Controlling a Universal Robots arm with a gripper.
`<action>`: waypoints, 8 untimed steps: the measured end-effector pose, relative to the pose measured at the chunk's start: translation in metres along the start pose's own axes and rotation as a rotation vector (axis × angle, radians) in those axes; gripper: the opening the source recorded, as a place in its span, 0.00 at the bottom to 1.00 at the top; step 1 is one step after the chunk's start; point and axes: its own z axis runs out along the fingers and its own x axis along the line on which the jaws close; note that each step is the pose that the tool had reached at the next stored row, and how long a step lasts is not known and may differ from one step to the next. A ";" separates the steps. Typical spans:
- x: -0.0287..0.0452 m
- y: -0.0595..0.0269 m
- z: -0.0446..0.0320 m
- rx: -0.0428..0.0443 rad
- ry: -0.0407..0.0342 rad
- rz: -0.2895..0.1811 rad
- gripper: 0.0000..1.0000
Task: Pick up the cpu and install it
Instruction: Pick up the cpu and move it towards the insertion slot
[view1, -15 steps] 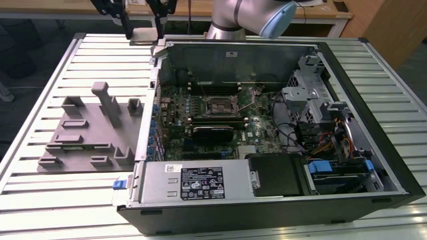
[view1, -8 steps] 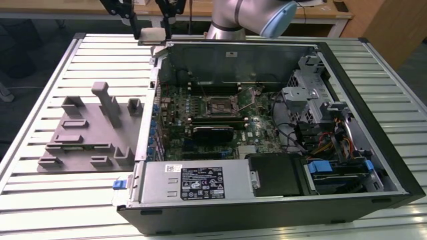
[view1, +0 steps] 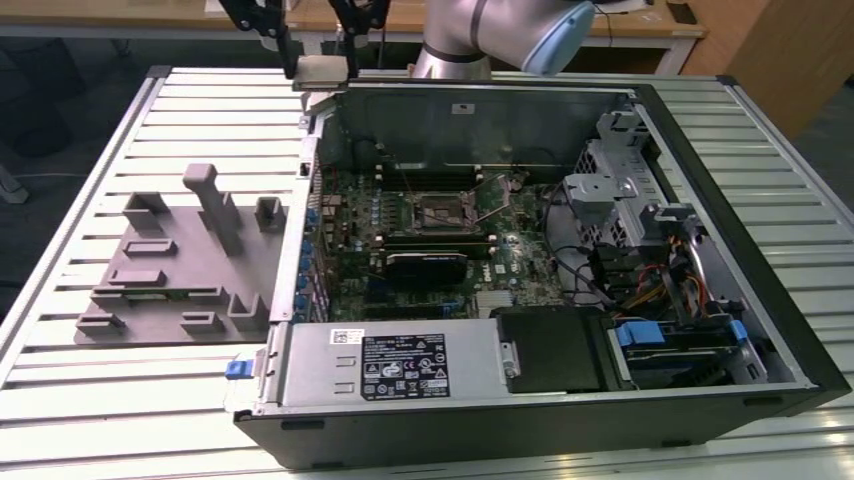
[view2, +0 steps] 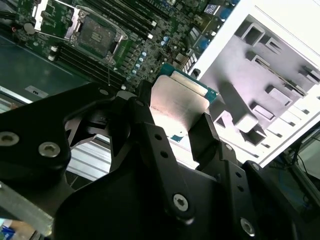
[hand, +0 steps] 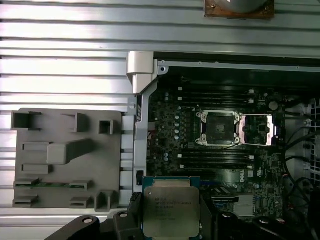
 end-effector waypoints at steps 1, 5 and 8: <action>-0.0017 0.0000 0.0000 0.0000 0.0001 0.000 0.54; -0.0083 0.0001 0.0003 0.0001 0.0001 0.000 0.54; -0.0132 0.0002 0.0005 0.0000 0.0000 0.000 0.54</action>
